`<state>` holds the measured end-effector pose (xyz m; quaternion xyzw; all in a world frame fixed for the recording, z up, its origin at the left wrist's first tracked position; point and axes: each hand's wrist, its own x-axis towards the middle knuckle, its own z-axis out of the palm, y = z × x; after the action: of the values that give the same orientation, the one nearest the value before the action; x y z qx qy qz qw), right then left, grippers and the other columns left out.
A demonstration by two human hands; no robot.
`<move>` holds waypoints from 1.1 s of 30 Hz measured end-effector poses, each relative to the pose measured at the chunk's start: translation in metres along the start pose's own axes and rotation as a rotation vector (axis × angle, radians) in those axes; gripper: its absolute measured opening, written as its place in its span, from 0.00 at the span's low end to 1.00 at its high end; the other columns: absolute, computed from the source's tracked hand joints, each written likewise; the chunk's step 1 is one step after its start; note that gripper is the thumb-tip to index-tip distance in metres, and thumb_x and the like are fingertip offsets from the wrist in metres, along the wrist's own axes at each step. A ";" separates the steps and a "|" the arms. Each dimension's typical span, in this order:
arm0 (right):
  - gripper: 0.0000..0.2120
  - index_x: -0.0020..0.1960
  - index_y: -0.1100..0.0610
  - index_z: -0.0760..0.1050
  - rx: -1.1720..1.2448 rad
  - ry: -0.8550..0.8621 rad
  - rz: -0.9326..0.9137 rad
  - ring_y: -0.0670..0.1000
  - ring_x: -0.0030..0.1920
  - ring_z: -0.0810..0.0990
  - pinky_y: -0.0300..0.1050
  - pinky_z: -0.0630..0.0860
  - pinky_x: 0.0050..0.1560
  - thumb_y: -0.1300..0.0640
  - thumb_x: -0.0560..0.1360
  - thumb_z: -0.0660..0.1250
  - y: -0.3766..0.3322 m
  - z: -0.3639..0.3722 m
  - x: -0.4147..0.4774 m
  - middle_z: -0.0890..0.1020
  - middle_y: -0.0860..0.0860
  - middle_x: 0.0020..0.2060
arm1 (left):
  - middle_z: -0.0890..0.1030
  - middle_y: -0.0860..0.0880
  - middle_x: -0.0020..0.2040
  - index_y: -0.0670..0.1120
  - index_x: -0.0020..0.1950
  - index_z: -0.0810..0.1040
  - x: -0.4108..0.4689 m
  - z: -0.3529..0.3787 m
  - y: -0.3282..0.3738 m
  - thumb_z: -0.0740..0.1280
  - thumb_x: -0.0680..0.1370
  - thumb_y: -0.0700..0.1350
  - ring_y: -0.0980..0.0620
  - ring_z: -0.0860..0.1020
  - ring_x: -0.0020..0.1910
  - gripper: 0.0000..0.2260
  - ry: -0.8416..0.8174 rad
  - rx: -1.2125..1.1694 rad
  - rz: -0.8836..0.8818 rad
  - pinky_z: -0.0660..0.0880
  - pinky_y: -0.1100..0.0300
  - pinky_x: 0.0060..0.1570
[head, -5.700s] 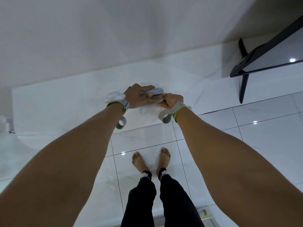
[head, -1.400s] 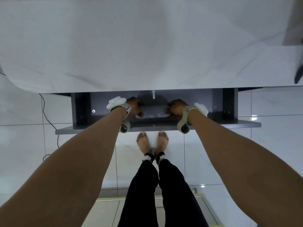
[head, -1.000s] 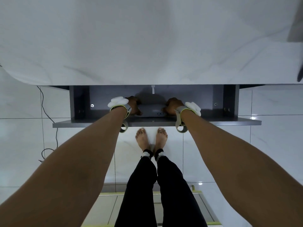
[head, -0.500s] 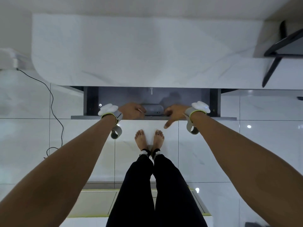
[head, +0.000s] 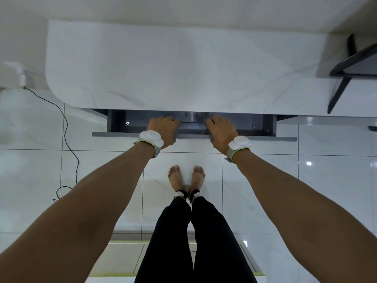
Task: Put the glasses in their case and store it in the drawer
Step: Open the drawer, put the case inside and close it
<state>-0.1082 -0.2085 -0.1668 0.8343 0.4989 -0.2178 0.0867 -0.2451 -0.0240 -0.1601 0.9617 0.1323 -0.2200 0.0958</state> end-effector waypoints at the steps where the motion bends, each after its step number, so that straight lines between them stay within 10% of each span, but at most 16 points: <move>1: 0.29 0.62 0.60 0.68 -0.025 0.072 0.007 0.60 0.54 0.75 0.50 0.73 0.52 0.61 0.64 0.75 0.001 0.000 0.003 0.74 0.59 0.57 | 0.79 0.46 0.51 0.46 0.57 0.75 0.003 -0.002 -0.003 0.72 0.70 0.49 0.41 0.78 0.50 0.17 0.048 -0.015 0.007 0.71 0.54 0.38; 11: 0.50 0.77 0.56 0.53 0.026 0.089 0.106 0.62 0.79 0.51 0.67 0.53 0.75 0.54 0.62 0.76 0.015 -0.015 0.048 0.51 0.61 0.78 | 0.53 0.42 0.80 0.51 0.79 0.53 0.055 -0.013 -0.011 0.74 0.64 0.59 0.40 0.51 0.79 0.49 0.093 -0.013 0.051 0.54 0.35 0.74; 33: 0.33 0.69 0.56 0.63 0.062 0.228 0.168 0.62 0.70 0.66 0.69 0.65 0.68 0.68 0.68 0.70 0.005 -0.014 0.063 0.66 0.61 0.70 | 0.67 0.42 0.74 0.51 0.76 0.65 0.070 -0.017 -0.014 0.73 0.73 0.51 0.39 0.63 0.75 0.33 0.180 0.083 0.061 0.67 0.36 0.67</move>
<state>-0.0742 -0.1555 -0.1831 0.8949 0.4268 -0.1287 0.0214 -0.1824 0.0084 -0.1784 0.9843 0.1021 -0.1348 0.0503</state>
